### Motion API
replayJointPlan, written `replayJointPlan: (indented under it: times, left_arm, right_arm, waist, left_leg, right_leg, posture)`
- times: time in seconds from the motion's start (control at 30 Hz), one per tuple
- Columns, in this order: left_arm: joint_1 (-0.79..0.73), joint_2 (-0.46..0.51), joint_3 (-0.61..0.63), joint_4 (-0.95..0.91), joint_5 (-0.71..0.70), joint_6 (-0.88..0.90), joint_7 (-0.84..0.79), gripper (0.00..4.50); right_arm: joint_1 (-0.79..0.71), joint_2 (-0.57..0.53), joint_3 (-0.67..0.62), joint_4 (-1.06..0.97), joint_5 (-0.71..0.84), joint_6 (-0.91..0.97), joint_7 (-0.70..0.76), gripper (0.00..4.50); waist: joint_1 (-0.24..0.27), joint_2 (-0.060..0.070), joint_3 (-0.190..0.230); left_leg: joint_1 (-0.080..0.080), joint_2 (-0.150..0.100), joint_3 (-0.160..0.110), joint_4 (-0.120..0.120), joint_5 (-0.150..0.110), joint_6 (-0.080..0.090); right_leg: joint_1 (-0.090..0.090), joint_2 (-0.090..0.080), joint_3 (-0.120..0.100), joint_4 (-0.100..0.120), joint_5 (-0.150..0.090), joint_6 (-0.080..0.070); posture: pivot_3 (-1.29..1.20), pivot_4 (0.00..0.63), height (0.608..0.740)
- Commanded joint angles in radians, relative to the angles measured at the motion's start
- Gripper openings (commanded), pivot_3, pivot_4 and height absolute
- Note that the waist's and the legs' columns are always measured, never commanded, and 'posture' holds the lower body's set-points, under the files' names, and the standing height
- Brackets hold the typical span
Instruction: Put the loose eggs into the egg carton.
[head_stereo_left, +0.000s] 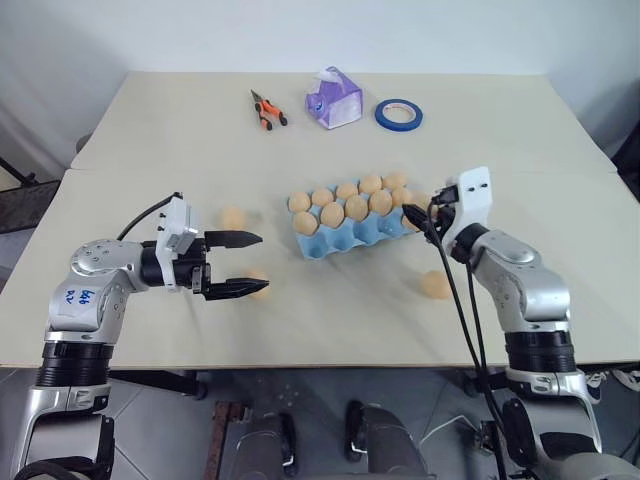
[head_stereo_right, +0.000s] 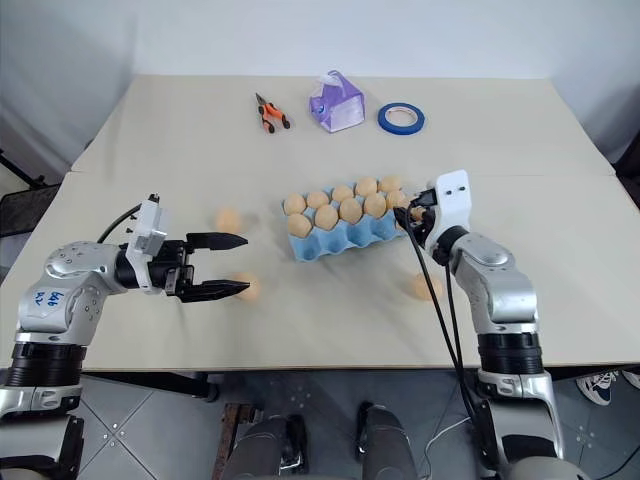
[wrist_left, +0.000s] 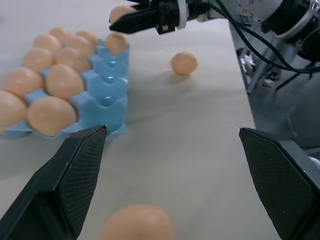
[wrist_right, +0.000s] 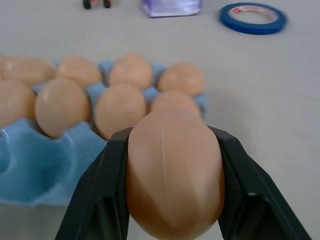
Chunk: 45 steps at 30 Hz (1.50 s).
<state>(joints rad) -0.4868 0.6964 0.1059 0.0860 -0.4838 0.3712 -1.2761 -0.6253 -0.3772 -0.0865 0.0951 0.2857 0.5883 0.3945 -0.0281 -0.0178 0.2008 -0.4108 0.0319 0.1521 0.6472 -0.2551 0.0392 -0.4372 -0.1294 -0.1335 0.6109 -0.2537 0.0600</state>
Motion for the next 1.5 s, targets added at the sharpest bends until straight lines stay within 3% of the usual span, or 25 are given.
replayJointPlan:
  times: [0.03,0.07,0.33,0.37,0.63,0.83,1.0,1.2,1.37,1.5]
  left_arm:
    - [0.01,0.02,0.03,-0.033,-0.016,-0.011,0.01,4.5]
    - [0.013,0.021,0.032,-0.035,-0.017,-0.011,0.013,4.5]
    - [0.03,0.028,0.043,-0.045,-0.02,-0.016,0.031,4.5]
    - [0.029,0.028,0.043,-0.043,-0.019,-0.017,0.032,4.5]
    - [0.014,0.023,0.032,-0.021,-0.015,-0.026,0.028,4.5]
    - [-0.011,0.022,0.033,0.041,-0.014,-0.037,0.013,4.5]
    - [-0.027,0.029,0.035,0.116,-0.006,-0.051,-0.007,4.5]
    - [-0.031,0.041,0.032,0.182,0.005,-0.075,-0.029,4.5]
    - [-0.04,0.039,0.028,0.204,0.01,-0.085,-0.037,4.5]
    - [-0.057,0.036,0.022,0.222,0.016,-0.089,-0.043,4.5]
  right_arm:
    - [-0.056,0.02,0.033,0.053,-0.022,-0.066,0.033,1.69]
    - [-0.062,0.021,0.039,0.066,-0.028,-0.074,0.04,1.69]
    - [-0.061,0.017,0.058,0.031,-0.036,-0.061,0.069,4.36]
    - [-0.058,0.015,0.059,0.02,-0.033,-0.053,0.073,4.46]
    - [0.005,-0.062,0.005,-0.149,0.024,0.053,0.125,4.46]
    - [0.281,-0.261,-0.159,-0.389,0.15,0.13,0.276,4.46]
    - [0.522,-0.365,-0.296,-0.504,0.229,0.113,0.386,4.46]
    - [0.798,-0.389,-0.494,-0.601,0.278,0.059,0.482,4.46]
    - [0.871,-0.378,-0.521,-0.658,0.313,0.053,0.483,4.46]
    - [0.827,-0.366,-0.471,-0.672,0.319,0.055,0.425,4.46]
  waist:
    - [-0.001,0.0,0.0]
    - [-0.001,0.0,0.0]
    - [-0.001,0.0,0.0]
    - [-0.001,0.0,0.0]
    - [0.0,0.0,0.0]
    - [0.016,0.0,0.0]
    - [0.025,0.0,0.0]
    - [0.032,0.0,0.0]
    - [0.026,0.0,0.0]
    - [0.028,0.0,0.0]
  left_leg:
    - [0.0,0.0,0.0,0.0,0.0,0.0]
    - [-0.001,0.0,0.001,0.0,0.0,0.0]
    - [-0.005,0.0,0.002,0.001,0.001,0.0]
    - [-0.005,0.0,0.002,0.001,0.001,0.0]
    - [-0.005,0.0,0.002,0.001,0.001,0.0]
    - [-0.009,-0.001,0.0,0.001,0.0,0.002]
    - [-0.009,-0.001,0.001,0.002,-0.001,0.003]
    - [-0.007,0.0,0.0,0.002,-0.004,0.003]
    - [-0.008,0.0,0.0,0.004,-0.004,0.003]
    - [-0.008,0.0,0.0,0.004,-0.002,0.002]
  right_leg:
    - [-0.001,0.0,0.0,0.0,0.0,0.0]
    - [-0.002,0.0,0.0,0.0,0.0,0.0]
    - [-0.006,0.0,0.001,0.006,0.0,0.0]
    - [-0.006,0.0,0.001,0.006,0.0,0.0]
    - [-0.007,0.0,0.002,0.005,0.0,0.0]
    - [-0.007,0.0,-0.001,0.0,0.0,0.001]
    - [-0.007,0.0,-0.001,-0.002,0.001,0.002]
    - [-0.007,0.001,-0.001,0.0,0.001,0.001]
    - [-0.006,0.0,0.0,-0.001,0.003,0.0]
    - [-0.006,0.0,0.0,-0.001,0.004,-0.001]
  posture:
    - [0.0,0.15,0.74]
    - [0.0,0.15,0.74]
    - [0.0,0.15,0.74]
    - [0.0,0.15,0.74]
    - [0.0,0.15,0.74]
    - [0.0,0.15,0.74]
    - [0.0,0.15,0.74]
    - [0.0,0.15,0.74]
    - [0.0,0.15,0.74]
    - [0.0,0.15,0.74]
